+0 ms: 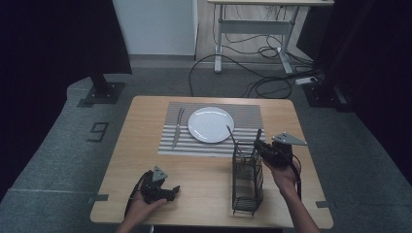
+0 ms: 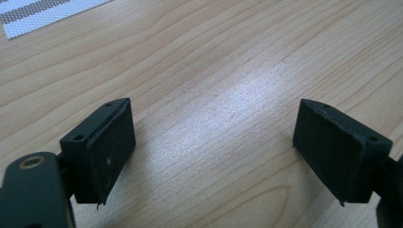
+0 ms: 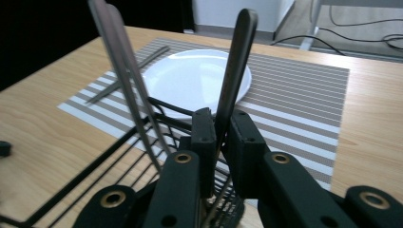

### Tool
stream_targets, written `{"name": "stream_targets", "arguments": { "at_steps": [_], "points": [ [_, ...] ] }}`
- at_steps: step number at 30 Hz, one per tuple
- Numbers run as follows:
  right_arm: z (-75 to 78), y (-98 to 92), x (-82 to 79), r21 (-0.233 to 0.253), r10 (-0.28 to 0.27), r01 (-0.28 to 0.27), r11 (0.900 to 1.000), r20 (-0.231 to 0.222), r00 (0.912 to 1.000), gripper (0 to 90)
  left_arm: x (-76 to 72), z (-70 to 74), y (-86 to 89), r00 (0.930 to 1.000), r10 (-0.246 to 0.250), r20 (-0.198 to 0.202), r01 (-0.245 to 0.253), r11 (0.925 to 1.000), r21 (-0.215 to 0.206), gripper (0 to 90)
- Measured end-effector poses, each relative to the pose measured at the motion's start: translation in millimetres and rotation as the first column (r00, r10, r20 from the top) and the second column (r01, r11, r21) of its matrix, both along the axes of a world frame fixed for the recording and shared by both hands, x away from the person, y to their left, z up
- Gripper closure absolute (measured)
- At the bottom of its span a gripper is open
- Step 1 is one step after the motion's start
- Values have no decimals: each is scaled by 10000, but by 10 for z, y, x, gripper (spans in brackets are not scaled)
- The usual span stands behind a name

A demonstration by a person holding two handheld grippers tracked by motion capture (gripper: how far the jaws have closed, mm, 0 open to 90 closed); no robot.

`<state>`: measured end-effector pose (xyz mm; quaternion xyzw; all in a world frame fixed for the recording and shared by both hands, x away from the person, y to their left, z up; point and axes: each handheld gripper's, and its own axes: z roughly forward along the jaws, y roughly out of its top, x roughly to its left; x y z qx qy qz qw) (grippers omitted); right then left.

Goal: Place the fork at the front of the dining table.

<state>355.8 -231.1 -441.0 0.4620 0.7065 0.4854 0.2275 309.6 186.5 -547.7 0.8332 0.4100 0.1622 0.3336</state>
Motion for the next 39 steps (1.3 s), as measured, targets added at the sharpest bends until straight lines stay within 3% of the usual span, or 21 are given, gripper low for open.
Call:
{"name": "stream_targets", "arguments": {
  "at_steps": [7,19,39],
  "points": [
    [16,11,-55,599,441,-443,9972,51,9990,852,0,1,0,10000,-4,-5,4,10000,2,140],
    [27,23,-94,500,565,-576,9971,223,9982,857,0,1,0,10000,-5,-4,5,10000,2,140],
    [-3,69,-170,234,914,-940,9953,971,9911,860,0,-1,0,10000,-1,-3,0,10000,-7,140]
  ]
}}
